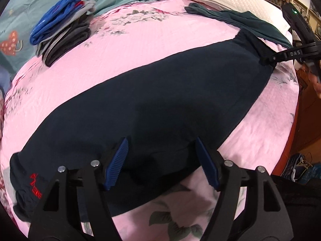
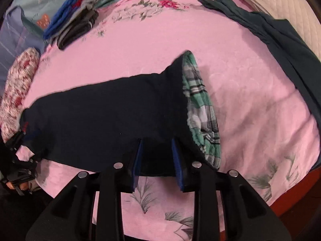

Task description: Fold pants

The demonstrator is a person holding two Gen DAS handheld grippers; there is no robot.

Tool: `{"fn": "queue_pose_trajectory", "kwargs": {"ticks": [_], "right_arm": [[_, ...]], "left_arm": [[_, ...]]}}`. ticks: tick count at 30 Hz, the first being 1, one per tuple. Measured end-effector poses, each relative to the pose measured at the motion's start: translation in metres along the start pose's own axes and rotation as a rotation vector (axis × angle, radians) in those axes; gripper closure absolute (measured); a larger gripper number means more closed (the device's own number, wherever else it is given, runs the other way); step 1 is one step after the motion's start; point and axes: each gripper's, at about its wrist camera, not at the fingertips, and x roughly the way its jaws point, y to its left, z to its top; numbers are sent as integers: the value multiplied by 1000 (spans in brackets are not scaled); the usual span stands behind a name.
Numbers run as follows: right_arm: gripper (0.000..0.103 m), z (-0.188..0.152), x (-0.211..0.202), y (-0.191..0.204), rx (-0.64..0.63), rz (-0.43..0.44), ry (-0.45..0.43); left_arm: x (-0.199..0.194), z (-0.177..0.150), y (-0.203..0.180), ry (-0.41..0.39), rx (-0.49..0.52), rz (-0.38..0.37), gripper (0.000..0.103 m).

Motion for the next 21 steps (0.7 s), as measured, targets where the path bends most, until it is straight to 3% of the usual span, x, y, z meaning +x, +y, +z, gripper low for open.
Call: {"fn": "queue_pose_trajectory", "kwargs": {"ticks": [7,14,17,21], "right_arm": [[72,-3,-28,38,-45,93,-86],[72,-5,11,52,-28,76,2],[72,-7,9,42,15,112,-6],[72,-11,-17,36,42,99,-69]], "left_arm": [[-54,-23,42,-91,-101,120,32],[-56,-84,157,7,-360,354,33],[-45,-107,181,55,-419,333,33],[-47,-105,173,52,-385,379,34]]}}
